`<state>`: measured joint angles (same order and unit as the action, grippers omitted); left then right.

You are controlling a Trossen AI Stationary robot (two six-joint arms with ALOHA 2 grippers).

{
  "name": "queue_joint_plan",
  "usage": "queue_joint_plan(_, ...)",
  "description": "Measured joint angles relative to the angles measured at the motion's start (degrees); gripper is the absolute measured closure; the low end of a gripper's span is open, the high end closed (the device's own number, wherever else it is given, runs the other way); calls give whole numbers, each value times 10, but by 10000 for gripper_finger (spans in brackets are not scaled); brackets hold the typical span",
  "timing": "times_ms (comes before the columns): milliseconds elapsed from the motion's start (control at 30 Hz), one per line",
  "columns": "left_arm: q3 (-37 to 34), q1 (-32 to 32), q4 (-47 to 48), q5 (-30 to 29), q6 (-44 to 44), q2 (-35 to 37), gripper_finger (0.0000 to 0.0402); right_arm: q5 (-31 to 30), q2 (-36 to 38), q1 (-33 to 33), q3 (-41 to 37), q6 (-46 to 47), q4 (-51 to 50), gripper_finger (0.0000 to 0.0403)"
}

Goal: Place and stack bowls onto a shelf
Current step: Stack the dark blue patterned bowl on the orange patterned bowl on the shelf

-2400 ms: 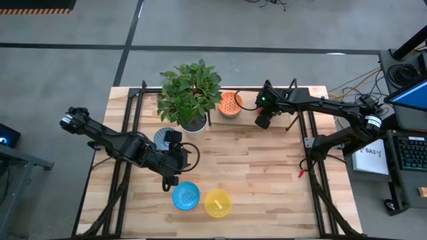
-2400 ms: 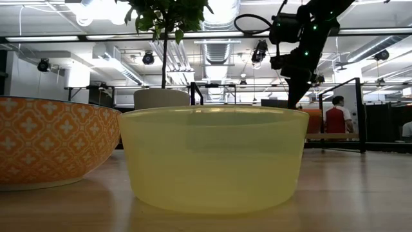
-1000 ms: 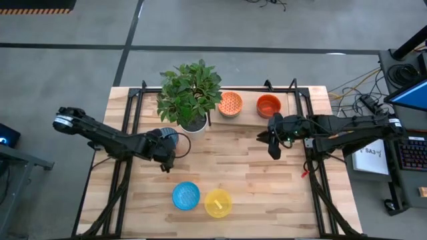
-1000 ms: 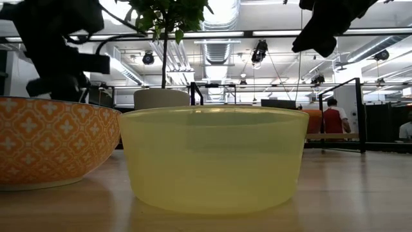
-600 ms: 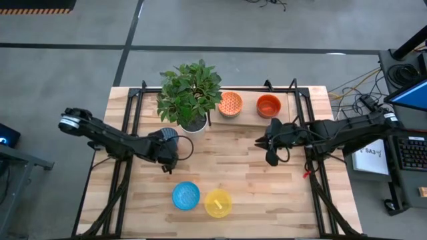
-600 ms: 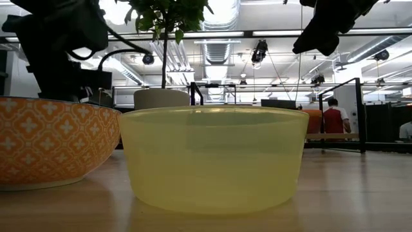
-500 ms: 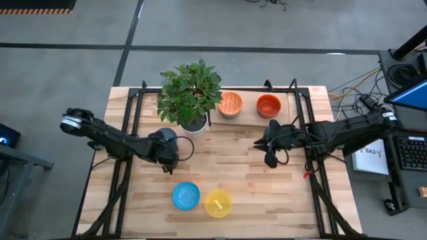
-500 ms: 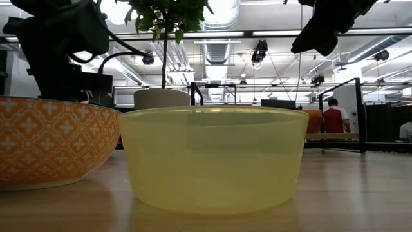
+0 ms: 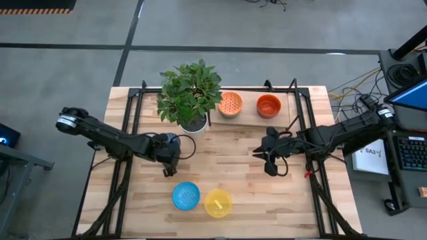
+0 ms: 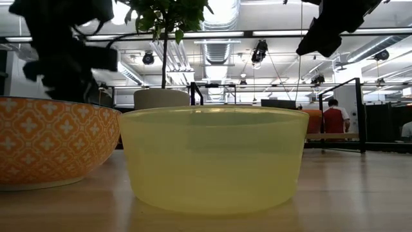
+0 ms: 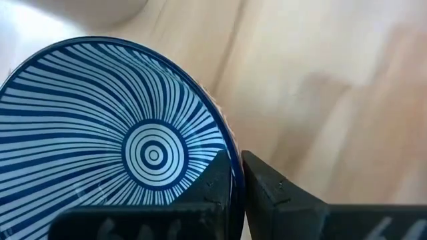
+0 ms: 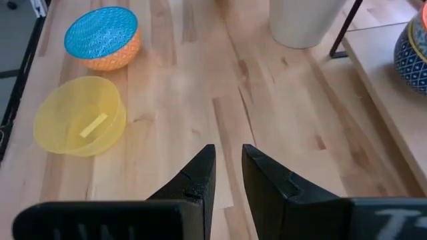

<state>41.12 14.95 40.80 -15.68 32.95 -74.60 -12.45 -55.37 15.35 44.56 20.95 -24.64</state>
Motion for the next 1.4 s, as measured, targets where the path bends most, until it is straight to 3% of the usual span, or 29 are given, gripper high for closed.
queue_joint_plan(267, 129, 30, 59, 8, -32, -1, 398, -57, 2, 54, -10, -1, 5, 339)
queue_joint_plan(533, 239, 52, 61, 14, -69, -45, 399, -56, 10, 98, -53, -15, 60, 339)
queue_joint_plan(733, 335, 48, 42, 7, -162, -129, 399, -56, 36, 107, -71, -26, 66, 339)
queue_joint_plan(1000, 466, 26, 42, -82, -282, -251, 397, -52, 89, 116, -75, -44, 66, 339)
queue_joint_plan(1400, 501, -72, -12, -92, -362, -320, 395, -56, 108, 144, -81, -53, 67, 339)
